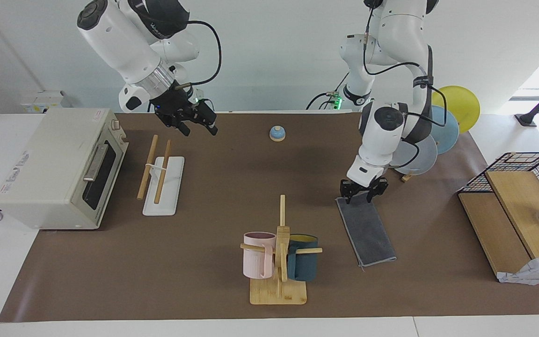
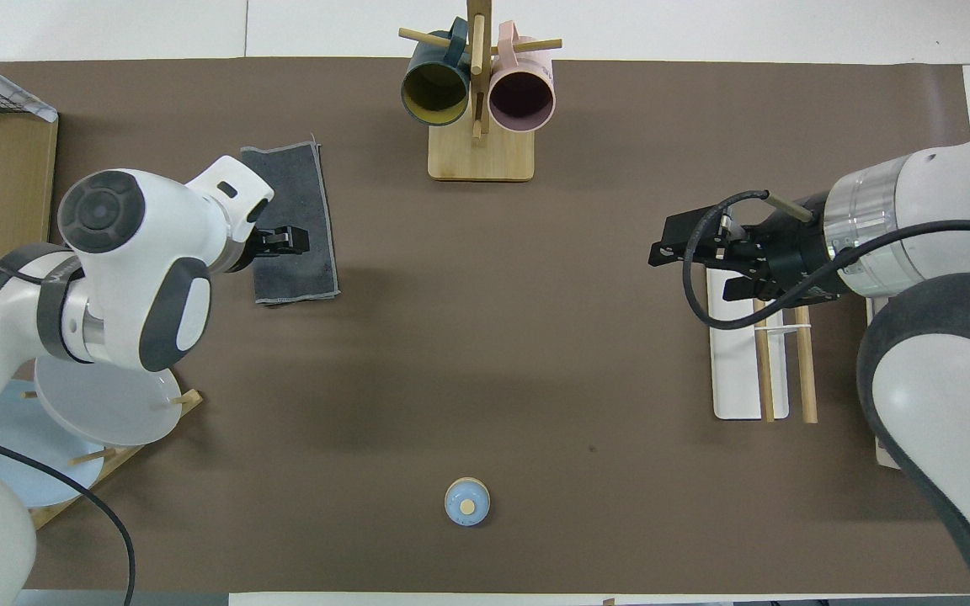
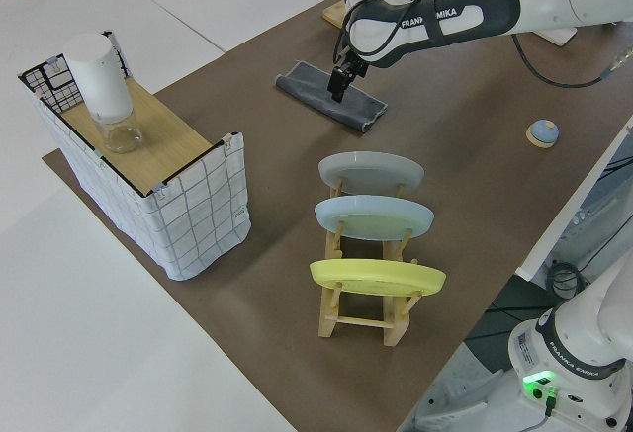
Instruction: Fold towel and hang on rack
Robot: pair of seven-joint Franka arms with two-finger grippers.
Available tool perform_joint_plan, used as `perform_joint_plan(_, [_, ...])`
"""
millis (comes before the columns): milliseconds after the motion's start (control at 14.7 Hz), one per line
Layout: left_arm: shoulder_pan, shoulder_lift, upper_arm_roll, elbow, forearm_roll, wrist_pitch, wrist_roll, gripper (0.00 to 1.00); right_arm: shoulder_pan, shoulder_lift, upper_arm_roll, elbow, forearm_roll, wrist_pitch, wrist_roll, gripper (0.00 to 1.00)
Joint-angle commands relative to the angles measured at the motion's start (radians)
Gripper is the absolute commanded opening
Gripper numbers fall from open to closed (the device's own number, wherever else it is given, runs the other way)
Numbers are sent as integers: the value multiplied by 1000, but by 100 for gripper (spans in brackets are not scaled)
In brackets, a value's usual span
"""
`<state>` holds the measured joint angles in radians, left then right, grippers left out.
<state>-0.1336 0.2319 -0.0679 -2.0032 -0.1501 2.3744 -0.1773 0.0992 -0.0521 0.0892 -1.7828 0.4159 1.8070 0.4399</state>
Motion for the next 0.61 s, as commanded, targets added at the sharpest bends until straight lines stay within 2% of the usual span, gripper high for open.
perform_joint_plan(0, [72,24,-6,3,-188,22,162,100,-7,-25,3,-32,24,17,5,100])
perform_joint_plan(272, [104,115,-12,32,-265,42,223,100,-7,-25,3,-32,26,17,5,100])
perform_joint_plan(544, [111,145,-35,43,-321,37,234,98,-7,-25,3,-30,26,17,5,100])
